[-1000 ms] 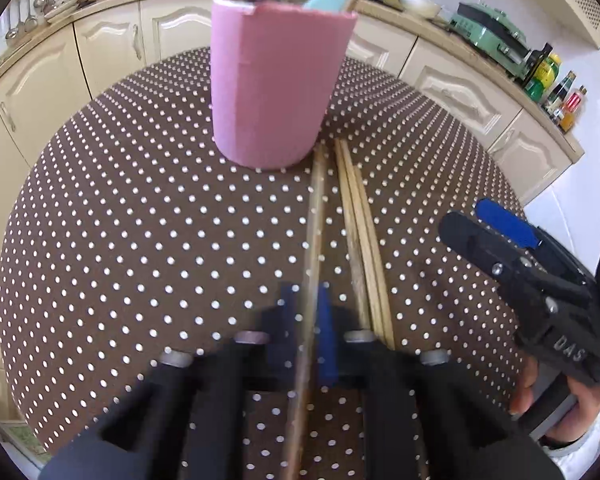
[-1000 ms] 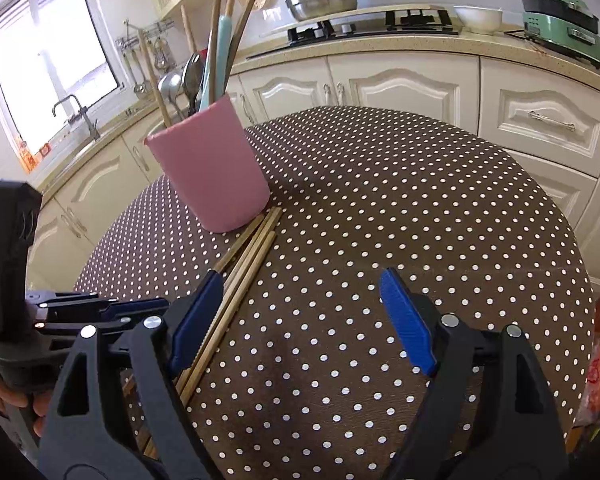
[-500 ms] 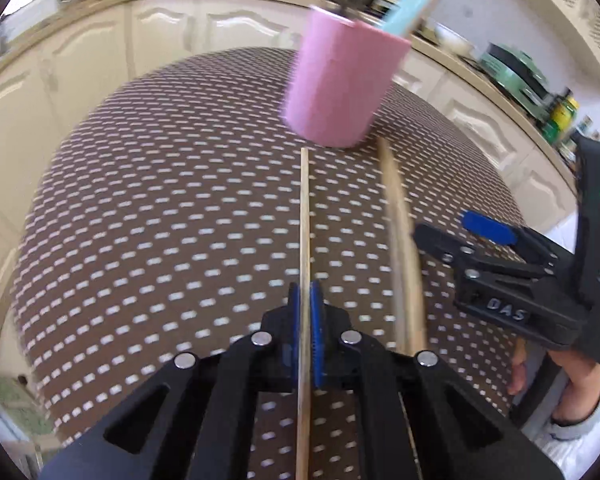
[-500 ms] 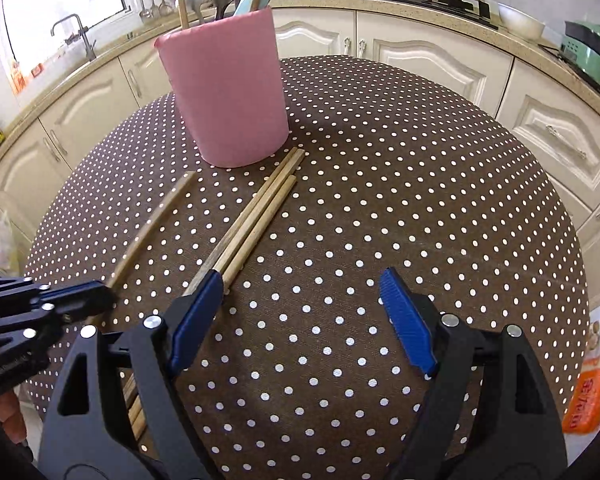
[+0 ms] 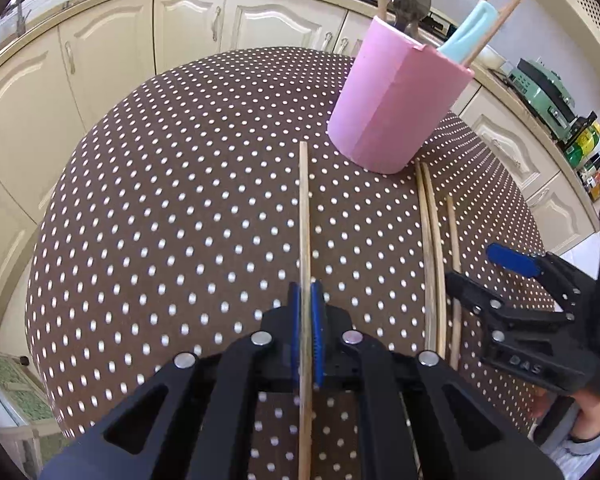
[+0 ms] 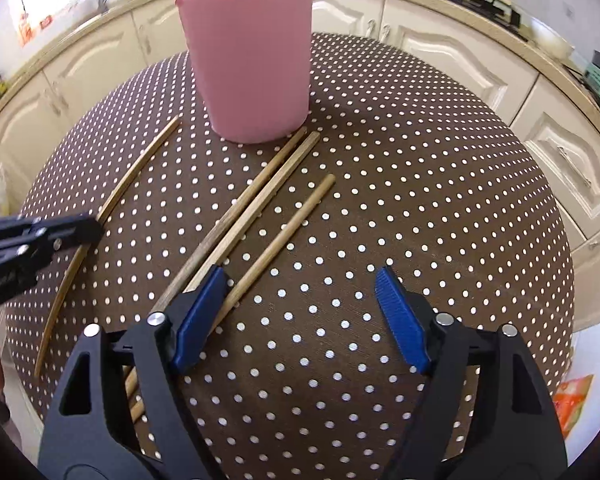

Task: Organize utensils
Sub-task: 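Grasp a wooden chopstick with the left gripper while the right gripper grasps another, then lift both chopsticks upright and drop them into the pink cup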

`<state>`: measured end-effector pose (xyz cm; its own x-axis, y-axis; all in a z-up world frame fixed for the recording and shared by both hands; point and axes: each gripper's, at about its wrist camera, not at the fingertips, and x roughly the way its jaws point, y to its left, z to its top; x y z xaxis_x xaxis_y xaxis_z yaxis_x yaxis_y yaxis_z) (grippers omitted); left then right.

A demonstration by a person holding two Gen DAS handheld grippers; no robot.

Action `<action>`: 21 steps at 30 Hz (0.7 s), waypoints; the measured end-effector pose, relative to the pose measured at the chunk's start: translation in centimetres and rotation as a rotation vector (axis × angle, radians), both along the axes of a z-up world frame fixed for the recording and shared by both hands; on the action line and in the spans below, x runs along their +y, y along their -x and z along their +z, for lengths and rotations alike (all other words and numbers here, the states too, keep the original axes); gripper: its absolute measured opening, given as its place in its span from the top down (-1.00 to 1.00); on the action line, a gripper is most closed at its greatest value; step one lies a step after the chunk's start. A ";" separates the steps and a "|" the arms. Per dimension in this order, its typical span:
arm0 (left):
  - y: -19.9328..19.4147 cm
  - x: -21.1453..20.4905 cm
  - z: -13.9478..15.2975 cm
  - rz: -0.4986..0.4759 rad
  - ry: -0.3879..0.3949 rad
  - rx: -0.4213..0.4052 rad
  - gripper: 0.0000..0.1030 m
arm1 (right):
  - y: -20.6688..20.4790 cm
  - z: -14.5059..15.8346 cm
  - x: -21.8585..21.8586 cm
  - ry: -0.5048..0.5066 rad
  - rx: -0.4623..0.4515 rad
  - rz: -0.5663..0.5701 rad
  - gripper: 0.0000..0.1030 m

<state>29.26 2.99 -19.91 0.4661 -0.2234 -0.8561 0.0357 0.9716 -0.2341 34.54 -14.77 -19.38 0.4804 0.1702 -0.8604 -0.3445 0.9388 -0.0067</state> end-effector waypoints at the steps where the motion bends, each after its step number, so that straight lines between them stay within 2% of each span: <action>1: -0.5 -0.1 0.0 -0.001 -0.004 0.007 0.88 | -0.3 0.2 0.1 0.011 0.013 0.015 0.04; 4: -1.9 -0.6 0.0 -0.011 -0.023 0.029 0.88 | -1.6 0.7 0.1 0.020 0.055 0.043 0.49; 7: -2.6 -0.8 0.0 -0.018 -0.017 0.034 0.90 | -2.5 1.0 -0.3 0.000 0.082 0.053 0.72; 10: -2.1 -0.7 0.2 -0.015 0.008 -0.003 0.90 | -3.0 1.3 -1.8 -0.056 0.091 0.045 0.88; 16: -0.1 1.0 0.9 0.026 0.094 -0.104 0.90 | -2.6 1.8 -4.0 -0.151 0.046 0.027 0.89; 19: 1.3 1.9 1.7 0.040 0.123 -0.154 0.90 | -1.4 2.9 -5.1 -0.222 -0.017 0.020 0.89; 21: 2.3 2.1 2.9 0.045 0.135 -0.223 0.90 | -0.7 4.2 -6.1 -0.282 -0.071 0.014 0.89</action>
<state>26.96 5.09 -17.03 0.6516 -0.3034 -0.6952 0.0584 0.9338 -0.3529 35.25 -20.91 -15.20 0.5335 0.4047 -0.7426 -0.3657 0.9021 0.2289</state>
